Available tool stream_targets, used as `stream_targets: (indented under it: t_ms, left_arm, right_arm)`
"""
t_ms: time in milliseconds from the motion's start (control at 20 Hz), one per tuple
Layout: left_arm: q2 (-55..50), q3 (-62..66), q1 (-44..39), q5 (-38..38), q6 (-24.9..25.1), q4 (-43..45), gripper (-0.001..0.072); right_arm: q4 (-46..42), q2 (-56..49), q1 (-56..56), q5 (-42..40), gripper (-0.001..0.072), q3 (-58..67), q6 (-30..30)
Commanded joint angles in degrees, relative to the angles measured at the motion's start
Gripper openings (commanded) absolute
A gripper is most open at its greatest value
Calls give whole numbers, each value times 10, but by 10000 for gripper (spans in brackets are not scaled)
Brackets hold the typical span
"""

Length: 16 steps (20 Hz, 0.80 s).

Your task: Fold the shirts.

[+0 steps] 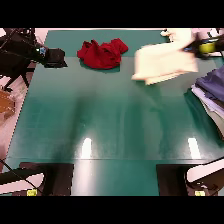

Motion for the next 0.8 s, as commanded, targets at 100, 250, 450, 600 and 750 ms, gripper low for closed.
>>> stream_targets:
  t_ms: [100,250,450,600,750]
  left_arm:
    - [0,0,0,25,-5,-14,26]
    - [0,0,0,39,-5,-36,26]
    - [0,0,0,32,-5,-41,27]
    - [0,0,0,19,-5,-49,27]
    - [0,0,0,20,-5,-49,27]
  right_arm:
    - [-21,107,-293,55,17,-79,75]
    - [-109,146,-372,82,17,-155,68]
    - [-134,150,-388,113,74,-259,26]
    - [-128,151,-391,106,358,-287,10]
    - [-42,164,-429,93,387,-202,-5]
